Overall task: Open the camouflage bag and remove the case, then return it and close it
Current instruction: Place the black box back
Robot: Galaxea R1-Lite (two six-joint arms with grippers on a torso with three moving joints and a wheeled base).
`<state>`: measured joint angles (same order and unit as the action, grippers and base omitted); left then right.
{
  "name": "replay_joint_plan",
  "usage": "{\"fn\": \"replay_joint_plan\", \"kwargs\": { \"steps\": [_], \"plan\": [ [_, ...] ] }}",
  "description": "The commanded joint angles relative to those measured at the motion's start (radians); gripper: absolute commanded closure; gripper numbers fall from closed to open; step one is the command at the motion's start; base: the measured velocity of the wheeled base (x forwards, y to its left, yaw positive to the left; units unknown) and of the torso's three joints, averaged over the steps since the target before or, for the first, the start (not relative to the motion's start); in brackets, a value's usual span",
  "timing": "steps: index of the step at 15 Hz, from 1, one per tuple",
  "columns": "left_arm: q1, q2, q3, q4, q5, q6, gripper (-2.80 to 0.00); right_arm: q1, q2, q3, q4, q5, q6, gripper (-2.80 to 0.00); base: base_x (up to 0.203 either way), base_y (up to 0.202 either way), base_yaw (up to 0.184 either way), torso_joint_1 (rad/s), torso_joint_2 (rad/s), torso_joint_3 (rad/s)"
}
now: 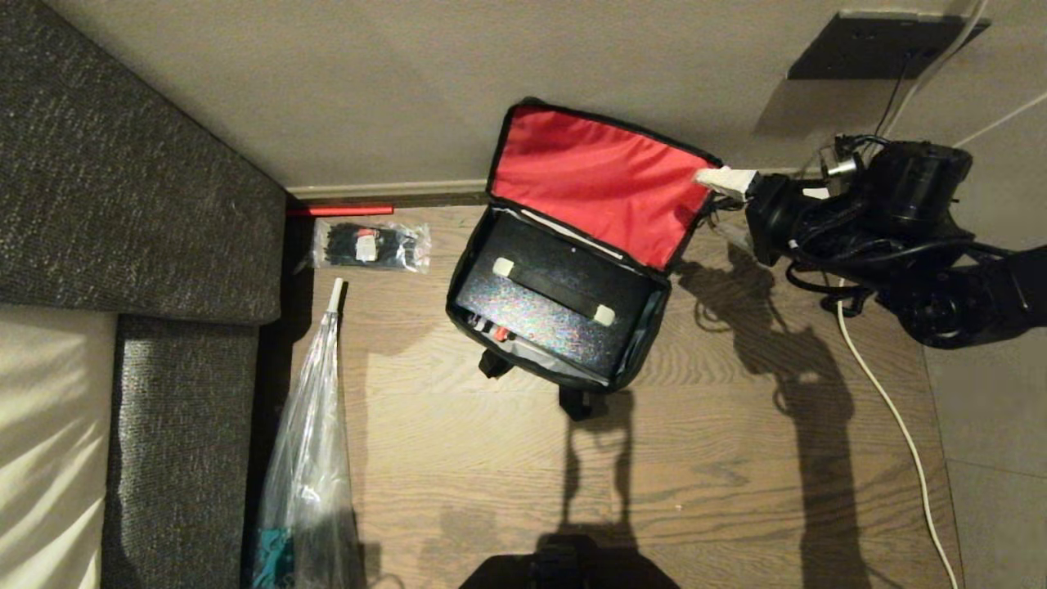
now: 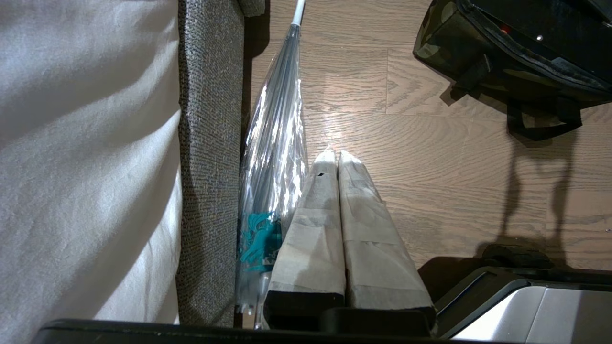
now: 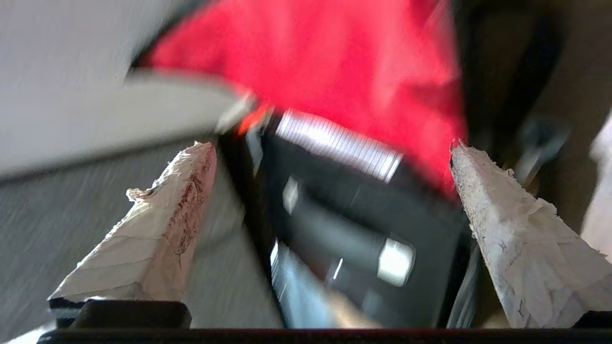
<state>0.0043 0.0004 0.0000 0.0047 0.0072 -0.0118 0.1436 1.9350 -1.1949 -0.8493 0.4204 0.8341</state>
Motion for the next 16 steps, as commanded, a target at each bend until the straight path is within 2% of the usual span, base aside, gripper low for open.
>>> {"fn": "replay_joint_plan", "kwargs": {
  "steps": [1, 12, 13, 16],
  "plan": [
    [0.0, -0.002, 0.003, 0.0, 0.0, 0.0, 0.0, -0.003, 0.099, -0.04, -0.086, -0.008, 0.008, -2.8, 0.0, 0.0, 0.0, 0.0, 0.0, 0.0],
    [0.0, -0.002, 0.003, 0.0, 0.0, 0.0, 0.0, -0.021, 0.246, -0.24, -0.115, 0.011, 0.011, -2.8, 0.0, 0.0, 0.0, 0.0, 0.0, 0.0],
    [0.0, -0.002, 0.003, 0.0, 0.0, 0.0, 0.0, -0.02, 0.256, -0.259, -0.138, 0.012, 0.023, -2.8, 0.0, 0.0, 0.0, 0.0, 0.0, 0.0],
    [0.0, -0.002, 0.003, 0.0, 0.0, 0.0, 0.0, -0.016, 0.265, -0.278, -0.231, 0.016, 0.155, -2.8, 0.0, 0.0, 0.0, 0.0, 0.0, 0.0]
  ]
}}
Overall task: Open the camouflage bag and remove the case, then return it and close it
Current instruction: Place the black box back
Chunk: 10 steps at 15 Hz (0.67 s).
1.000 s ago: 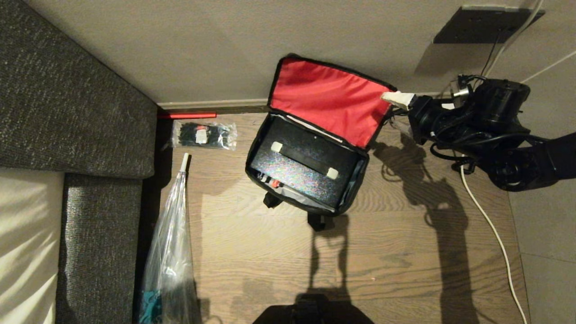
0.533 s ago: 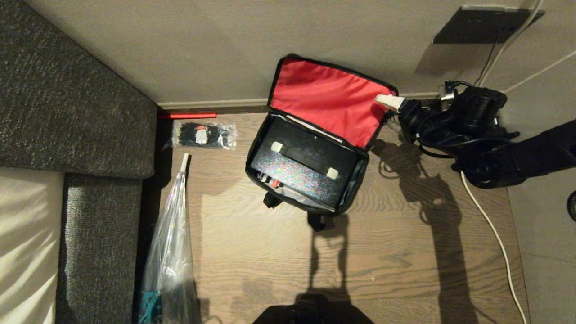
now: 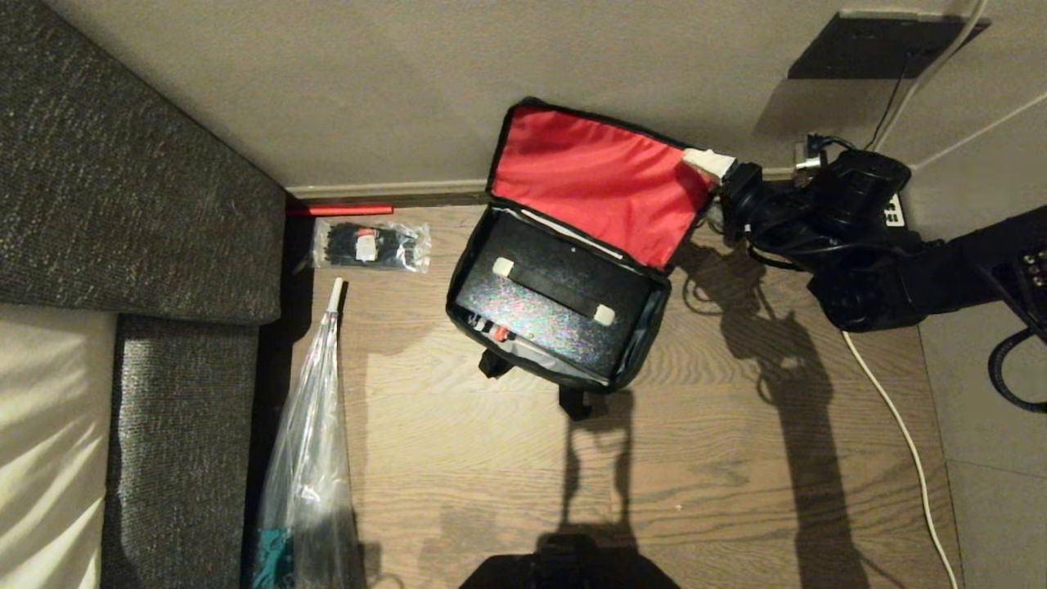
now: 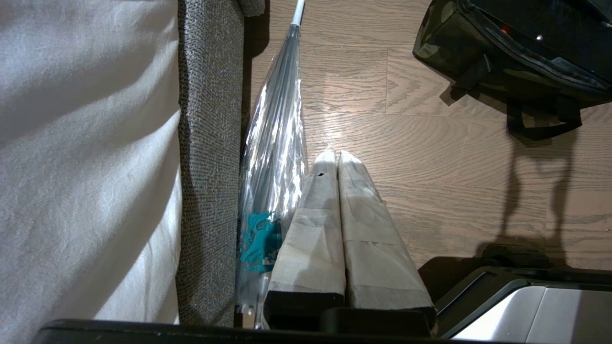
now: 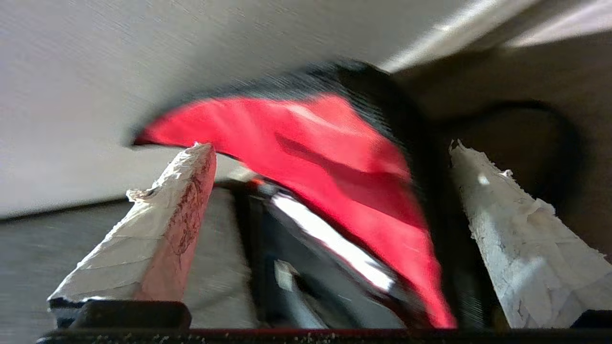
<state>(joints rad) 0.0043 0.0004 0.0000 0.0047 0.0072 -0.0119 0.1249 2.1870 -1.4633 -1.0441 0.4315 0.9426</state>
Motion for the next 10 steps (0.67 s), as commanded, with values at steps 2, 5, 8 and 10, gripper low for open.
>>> {"fn": "replay_joint_plan", "kwargs": {
  "steps": [2, 5, 8, 10],
  "plan": [
    [0.0, -0.002, 0.003, 0.0, 0.0, 0.0, 0.0, 0.009, -0.004, -0.005, -0.076, 0.046, 0.1, -2.8, 0.0, 0.0, 0.0, 0.0, 0.0, 0.0],
    [0.002, -0.002, 0.003, 0.0, 0.0, 0.0, 0.0, 0.019, -0.071, 0.036, -0.075, 0.054, 0.212, -2.8, 0.0, 0.0, 0.0, 0.0, 0.0, 0.0],
    [0.001, -0.002, 0.003, 0.0, 0.0, 0.0, 0.0, 0.068, -0.175, 0.167, -0.023, 0.065, 0.36, -2.8, 0.0, 0.0, 0.0, 0.0, 0.0, 0.0],
    [0.0, -0.002, 0.003, 0.0, 0.0, 0.0, 0.0, 0.125, -0.278, 0.304, 0.061, 0.081, 0.375, -2.8, 0.0, 0.0, 0.0, 0.0, 0.0, 0.0]
  ]
}}
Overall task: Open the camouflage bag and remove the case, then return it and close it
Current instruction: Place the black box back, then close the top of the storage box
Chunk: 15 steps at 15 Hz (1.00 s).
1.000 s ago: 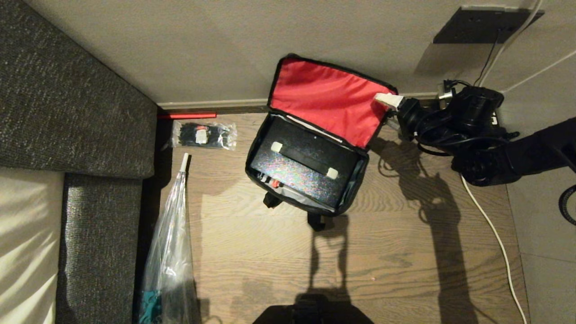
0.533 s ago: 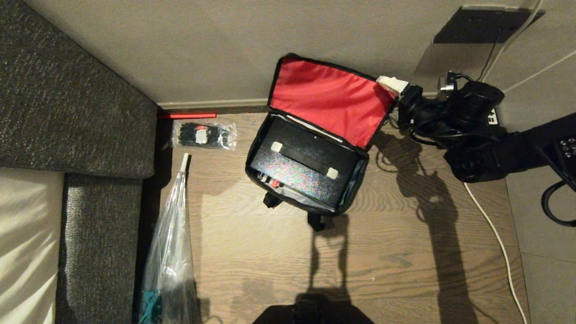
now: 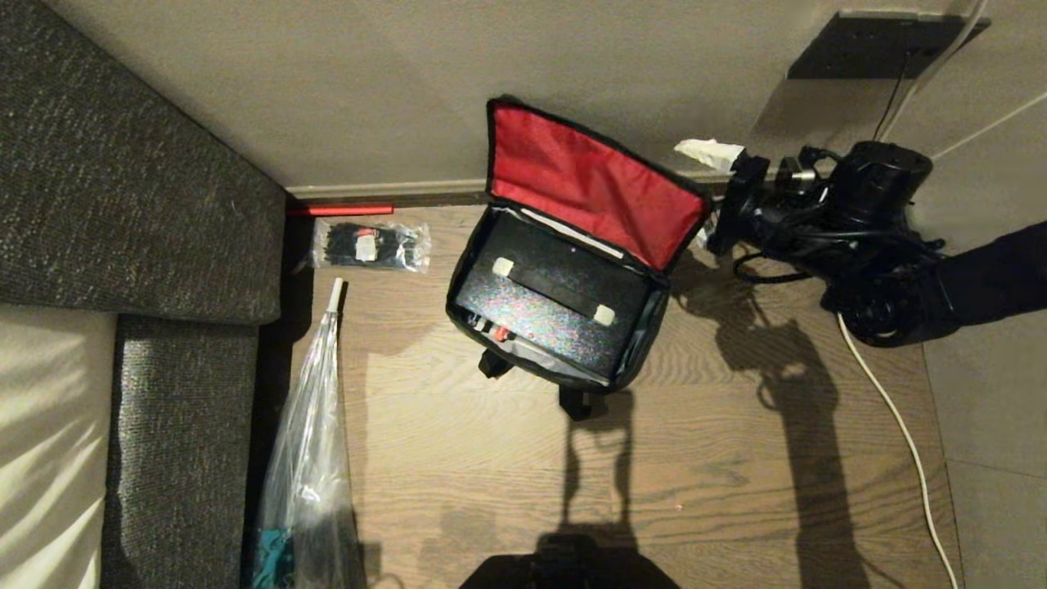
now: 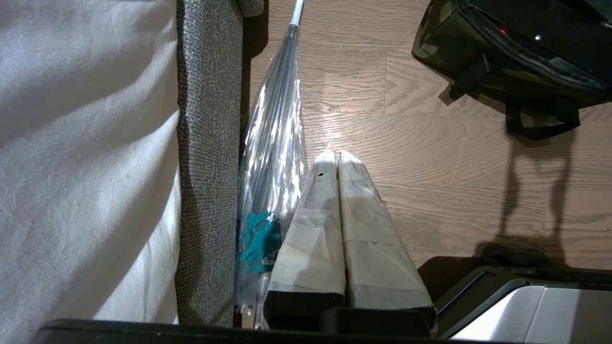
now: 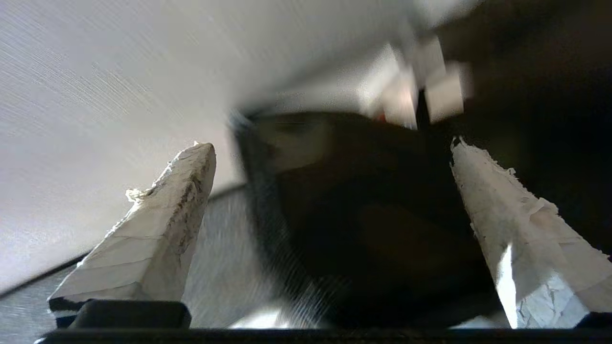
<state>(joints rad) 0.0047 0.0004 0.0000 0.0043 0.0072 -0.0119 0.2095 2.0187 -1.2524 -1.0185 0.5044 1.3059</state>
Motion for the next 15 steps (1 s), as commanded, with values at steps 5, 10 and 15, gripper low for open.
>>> {"fn": "replay_joint_plan", "kwargs": {
  "steps": [5, 10, 15],
  "plan": [
    [0.0, -0.002, 0.003, 0.0, 0.0, 0.0, 0.0, 0.122, -0.304, 0.33, 0.162, 0.045, 0.011, -2.8, 0.0, 0.0, 0.0, 0.0, 0.0, 0.0],
    [0.0, -0.002, 0.003, 0.0, 0.0, 0.0, 0.0, 0.122, -0.388, 0.389, 0.234, 0.148, -0.173, -2.8, 0.0, 0.0, 0.0, 0.0, 0.0, 0.0],
    [0.001, -0.002, 0.003, 0.0, 0.0, 0.0, 0.0, 0.124, -0.525, 0.405, 0.441, 0.156, -0.433, -2.8, 0.0, 0.0, 0.0, 0.0, 0.0, 0.0]
  ]
}}
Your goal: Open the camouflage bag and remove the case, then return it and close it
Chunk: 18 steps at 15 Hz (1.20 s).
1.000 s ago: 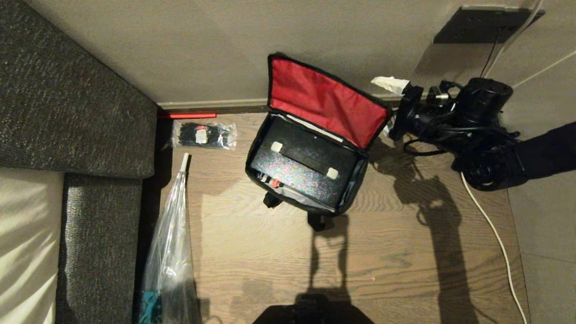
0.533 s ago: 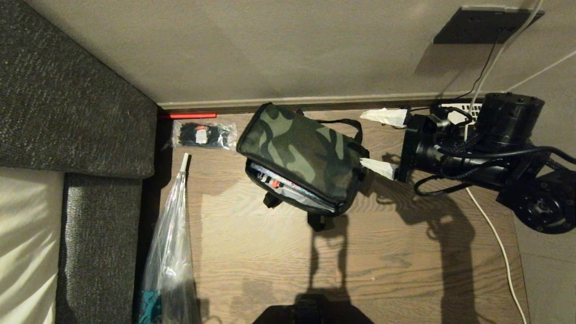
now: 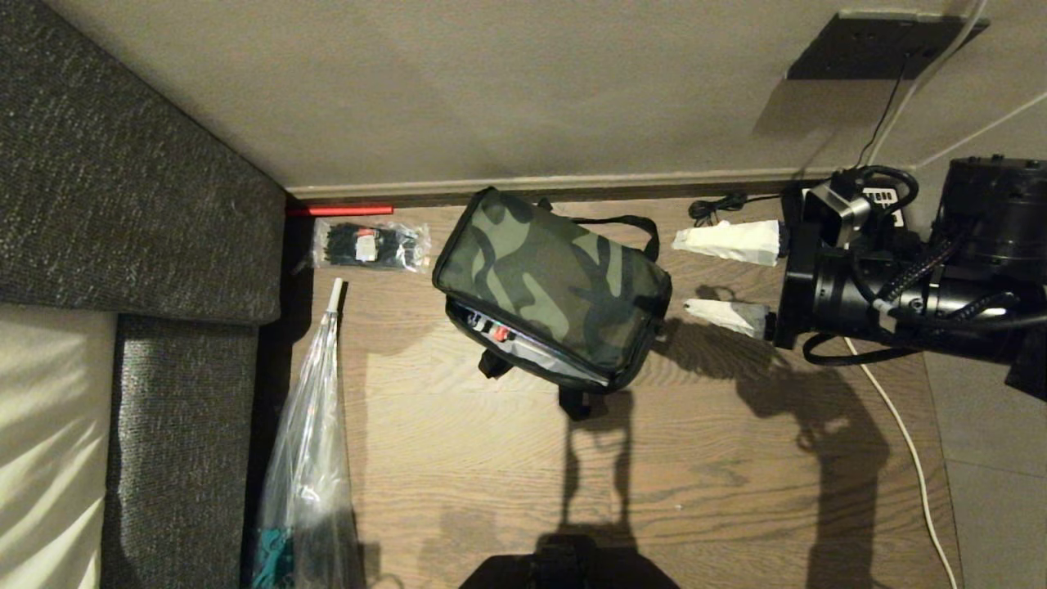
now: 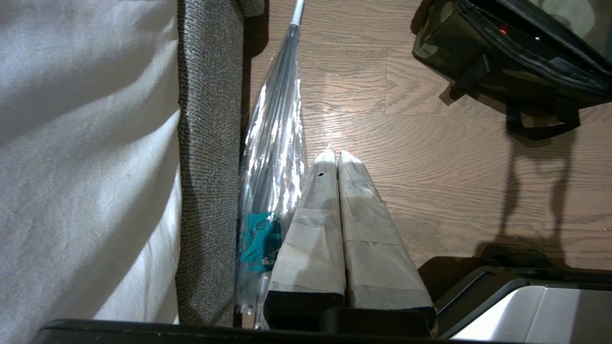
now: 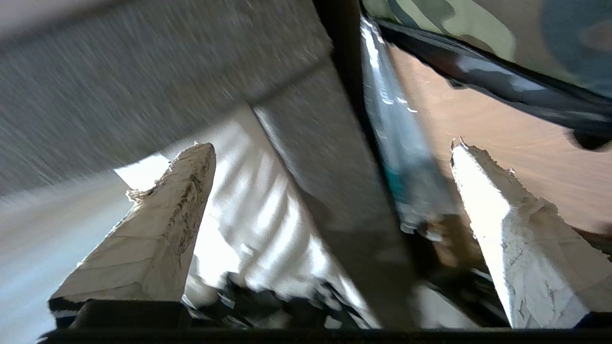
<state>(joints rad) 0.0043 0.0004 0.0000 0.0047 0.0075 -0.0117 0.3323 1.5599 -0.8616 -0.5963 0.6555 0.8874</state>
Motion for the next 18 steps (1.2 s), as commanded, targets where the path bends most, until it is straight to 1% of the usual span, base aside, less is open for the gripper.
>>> {"fn": "replay_joint_plan", "kwargs": {
  "steps": [1, 4, 6, 7, 9, 11, 13, 15, 16, 18],
  "plan": [
    [0.0, -0.002, 0.003, 0.0, 0.0, -0.001, 0.0, 0.004, -0.095, 0.036, 0.027, 0.005, -0.021, -2.8, 0.0, 0.0, 0.0, 0.0, 0.0, 0.0],
    [0.002, -0.002, 0.003, 0.0, 0.0, -0.001, 0.0, 0.009, -0.176, 0.105, 0.023, 0.004, -0.059, -2.8, 0.0, 0.0, 0.0, 0.0, 0.0, 0.0],
    [0.0, -0.002, 0.003, 0.0, 0.0, -0.001, 0.0, 0.015, -0.225, 0.172, 0.029, -0.001, -0.127, -2.8, 0.0, 0.0, 0.0, 0.0, 0.0, 0.0],
    [0.0, -0.002, 0.003, 0.0, 0.0, -0.001, 0.0, 0.015, -0.255, 0.218, 0.032, 0.001, -0.148, 0.0, 0.0, 0.0, 0.0, 0.0, 0.0, 0.0],
    [0.001, -0.002, 0.003, 0.0, 0.0, -0.001, 0.0, 0.016, -0.327, 0.272, 0.038, 0.003, -0.166, 0.0, 0.0, 0.0, 0.0, 0.0, 0.0, 0.0],
    [0.001, -0.002, 0.003, 0.0, 0.0, -0.001, 0.0, 0.019, -0.412, 0.323, 0.084, 0.004, -0.169, 0.0, 0.0, 0.0, 0.0, 0.0, 0.0, 0.0],
    [0.0, -0.002, 0.003, 0.0, 0.0, -0.001, 0.0, 0.037, -0.517, 0.383, 0.182, 0.007, -0.192, 0.0, 0.0, 0.0, 0.0, 0.0, 0.0, 0.0],
    [0.0, -0.002, 0.003, 0.0, 0.0, -0.001, 0.0, 0.044, -0.617, 0.406, 0.346, -0.004, -0.268, 0.0, 0.0, 0.0, 0.0, 0.0, 0.0, 0.0],
    [0.001, -0.002, 0.003, 0.0, 0.0, -0.001, 0.0, 0.044, -0.66, 0.407, 0.428, -0.026, -0.31, 0.0, 0.0, 0.0, 0.0, 0.0, 0.0, 0.0],
    [0.0, -0.002, 0.003, 0.0, 0.0, -0.001, 0.0, 0.044, -0.788, 0.41, 0.569, -0.14, -0.399, 0.0, 0.0, 0.0, 0.0, 0.0, 0.0, 0.0]
  ]
}}
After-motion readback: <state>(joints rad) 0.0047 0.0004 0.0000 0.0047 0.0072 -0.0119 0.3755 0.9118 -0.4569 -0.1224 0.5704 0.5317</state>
